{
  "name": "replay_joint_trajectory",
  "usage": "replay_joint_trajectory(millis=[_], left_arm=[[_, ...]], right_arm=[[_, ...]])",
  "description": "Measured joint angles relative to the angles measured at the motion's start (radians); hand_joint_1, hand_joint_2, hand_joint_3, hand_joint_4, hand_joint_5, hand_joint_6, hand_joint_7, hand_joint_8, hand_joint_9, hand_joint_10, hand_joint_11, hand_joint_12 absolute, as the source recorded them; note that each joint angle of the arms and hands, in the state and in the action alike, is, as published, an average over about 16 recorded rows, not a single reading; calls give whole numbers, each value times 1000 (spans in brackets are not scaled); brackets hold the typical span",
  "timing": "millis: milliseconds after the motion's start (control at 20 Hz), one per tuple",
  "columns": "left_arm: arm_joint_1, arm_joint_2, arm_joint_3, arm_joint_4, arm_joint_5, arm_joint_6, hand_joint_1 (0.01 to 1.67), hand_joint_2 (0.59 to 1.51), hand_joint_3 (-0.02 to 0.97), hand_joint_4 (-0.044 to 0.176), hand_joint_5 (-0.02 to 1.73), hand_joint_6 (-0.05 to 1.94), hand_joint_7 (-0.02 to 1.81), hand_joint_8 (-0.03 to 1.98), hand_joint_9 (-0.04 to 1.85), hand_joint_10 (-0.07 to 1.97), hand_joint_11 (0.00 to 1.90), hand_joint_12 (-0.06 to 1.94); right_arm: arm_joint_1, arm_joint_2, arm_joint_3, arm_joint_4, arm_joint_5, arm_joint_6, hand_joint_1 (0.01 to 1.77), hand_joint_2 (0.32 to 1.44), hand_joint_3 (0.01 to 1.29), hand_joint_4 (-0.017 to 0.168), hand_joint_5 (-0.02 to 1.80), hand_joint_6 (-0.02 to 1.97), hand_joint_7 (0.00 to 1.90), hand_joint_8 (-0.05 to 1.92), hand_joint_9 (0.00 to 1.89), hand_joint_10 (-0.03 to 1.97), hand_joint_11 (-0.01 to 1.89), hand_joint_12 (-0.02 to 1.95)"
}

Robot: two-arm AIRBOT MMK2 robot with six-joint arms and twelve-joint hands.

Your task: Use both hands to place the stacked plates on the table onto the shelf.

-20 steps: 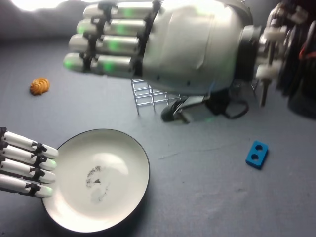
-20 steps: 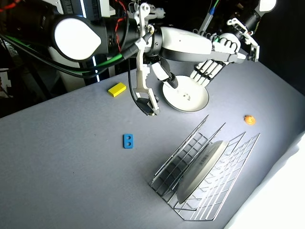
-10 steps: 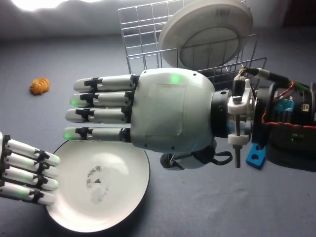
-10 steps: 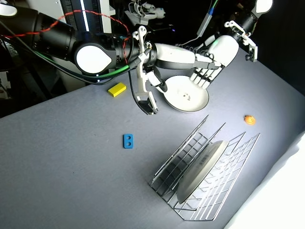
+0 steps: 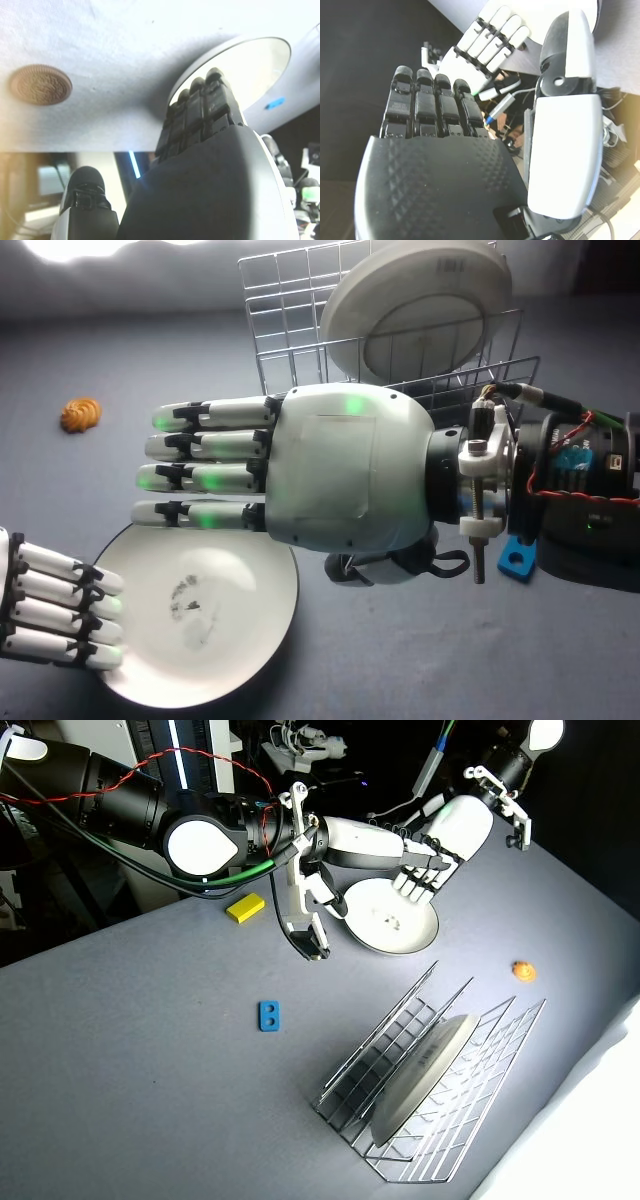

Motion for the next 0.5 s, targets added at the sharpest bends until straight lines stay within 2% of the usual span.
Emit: replay_joint_trajectory(millis=[500], left_arm=[[49,2,-46,-69,42,-1,18,1111,12,-10,-7,-22,20,-6,19,6,15,-6]], right_arm=[[-3,3,0,2,-2,-1,1065,894,14,5,17,33,13,13,21,11,22,3]])
